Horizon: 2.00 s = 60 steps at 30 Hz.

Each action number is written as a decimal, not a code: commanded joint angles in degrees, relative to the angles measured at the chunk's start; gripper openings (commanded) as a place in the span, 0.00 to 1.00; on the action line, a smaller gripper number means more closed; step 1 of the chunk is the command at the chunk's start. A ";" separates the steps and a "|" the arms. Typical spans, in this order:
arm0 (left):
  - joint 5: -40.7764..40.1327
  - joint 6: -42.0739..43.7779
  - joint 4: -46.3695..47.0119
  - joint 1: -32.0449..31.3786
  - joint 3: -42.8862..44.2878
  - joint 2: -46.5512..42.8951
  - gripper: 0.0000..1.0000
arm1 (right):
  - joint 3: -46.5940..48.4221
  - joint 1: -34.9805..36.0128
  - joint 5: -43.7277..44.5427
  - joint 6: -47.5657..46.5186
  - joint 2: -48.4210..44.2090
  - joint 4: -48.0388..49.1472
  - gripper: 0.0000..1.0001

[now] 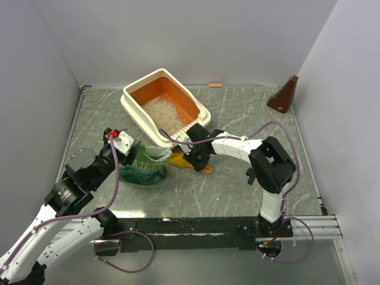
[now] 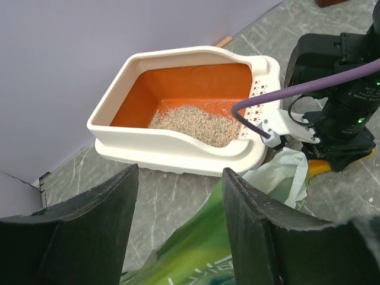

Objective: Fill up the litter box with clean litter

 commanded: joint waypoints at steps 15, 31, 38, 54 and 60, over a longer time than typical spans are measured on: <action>6.62 -0.10 5.74 -0.15 3.31 -1.44 0.63 | 8.46 0.45 -1.88 5.78 -23.36 -21.51 0.00; 21.29 11.85 7.58 -0.15 1.64 -4.96 0.67 | 28.14 0.71 -13.72 14.85 -35.68 -33.46 0.00; 30.69 15.55 14.53 -0.24 -4.07 -9.35 0.70 | 29.55 0.71 -31.93 15.99 -35.95 -36.01 0.00; 42.30 13.36 16.20 -0.24 -3.20 -9.44 0.70 | 23.05 3.17 -42.93 16.34 -37.80 -34.43 0.00; 45.64 11.69 17.34 -0.24 -2.76 -9.44 0.69 | 22.96 4.49 -43.10 15.90 -36.30 -34.08 0.00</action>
